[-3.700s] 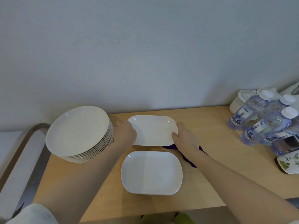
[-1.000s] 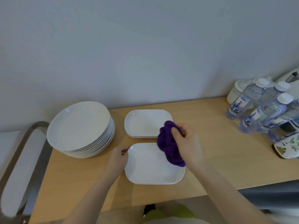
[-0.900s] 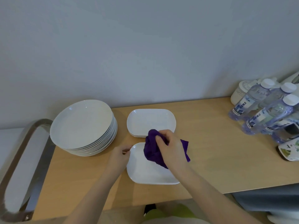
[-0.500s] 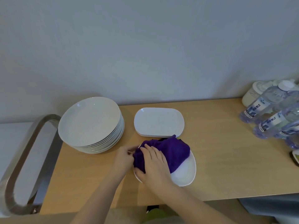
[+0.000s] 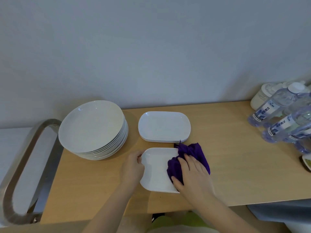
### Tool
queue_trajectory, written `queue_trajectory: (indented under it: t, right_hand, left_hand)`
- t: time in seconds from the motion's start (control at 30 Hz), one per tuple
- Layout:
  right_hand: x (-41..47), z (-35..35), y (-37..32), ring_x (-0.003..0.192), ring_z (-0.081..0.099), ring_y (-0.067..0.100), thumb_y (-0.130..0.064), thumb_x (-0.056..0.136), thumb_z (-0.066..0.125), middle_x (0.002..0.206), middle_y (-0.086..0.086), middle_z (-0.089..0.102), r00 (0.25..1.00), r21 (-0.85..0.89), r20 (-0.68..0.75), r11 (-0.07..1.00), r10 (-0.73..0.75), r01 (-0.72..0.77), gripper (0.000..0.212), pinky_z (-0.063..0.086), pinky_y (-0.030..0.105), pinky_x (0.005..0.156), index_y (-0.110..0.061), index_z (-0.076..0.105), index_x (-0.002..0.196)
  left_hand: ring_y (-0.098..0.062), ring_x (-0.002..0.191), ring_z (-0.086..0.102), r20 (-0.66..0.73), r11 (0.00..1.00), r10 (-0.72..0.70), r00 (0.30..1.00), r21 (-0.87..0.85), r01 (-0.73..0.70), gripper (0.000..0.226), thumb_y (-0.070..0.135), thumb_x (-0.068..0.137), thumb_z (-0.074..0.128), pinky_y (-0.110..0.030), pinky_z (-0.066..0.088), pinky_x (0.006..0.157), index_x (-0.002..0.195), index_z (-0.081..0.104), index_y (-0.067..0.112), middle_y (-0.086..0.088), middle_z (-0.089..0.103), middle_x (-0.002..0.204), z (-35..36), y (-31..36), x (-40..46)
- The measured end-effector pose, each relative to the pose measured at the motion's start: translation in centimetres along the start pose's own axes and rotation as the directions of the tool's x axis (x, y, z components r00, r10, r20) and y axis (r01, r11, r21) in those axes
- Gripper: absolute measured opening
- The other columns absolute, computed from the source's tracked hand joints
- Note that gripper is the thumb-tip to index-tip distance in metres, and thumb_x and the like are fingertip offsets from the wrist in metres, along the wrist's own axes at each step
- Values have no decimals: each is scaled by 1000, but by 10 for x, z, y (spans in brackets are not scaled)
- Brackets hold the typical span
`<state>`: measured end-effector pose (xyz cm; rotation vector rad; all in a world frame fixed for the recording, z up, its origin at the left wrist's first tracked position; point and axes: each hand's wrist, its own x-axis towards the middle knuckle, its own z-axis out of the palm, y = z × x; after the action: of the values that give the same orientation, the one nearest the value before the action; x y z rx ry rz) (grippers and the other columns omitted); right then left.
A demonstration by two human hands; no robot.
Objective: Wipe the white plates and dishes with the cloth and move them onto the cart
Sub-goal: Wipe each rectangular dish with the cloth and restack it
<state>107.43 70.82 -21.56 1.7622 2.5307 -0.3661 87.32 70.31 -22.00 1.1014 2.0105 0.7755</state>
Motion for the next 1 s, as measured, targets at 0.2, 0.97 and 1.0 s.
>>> queue_trajectory:
  t: [0.2,0.97,1.0]
  right_hand:
    - [23,1,-22,145,15,13,-49,95,36,157,-1,21,1000,126,5,992,-27,26,61,16,28,117,-17,28,147]
    - [-4,-2,19,142,23,11,-57,93,34,154,-7,30,990,-38,-16,989,-143,142,64,11,31,117,-25,28,148]
    - [-9,-4,20,139,31,11,-57,91,41,150,-5,36,988,-50,-34,988,-150,148,65,17,31,117,-23,35,146]
  left_hand:
    - [0,87,59,34,999,24,999,-22,-23,46,2,86,49,-31,51,74,91,68,44,24,66,86,-6,-1,2]
    - [-4,83,56,61,997,5,998,72,-9,44,0,85,41,-32,50,72,83,58,41,19,61,84,-5,4,3]
    - [-3,82,56,64,998,-1,998,68,-3,46,-1,83,40,-32,50,70,83,59,41,19,61,83,-5,5,3]
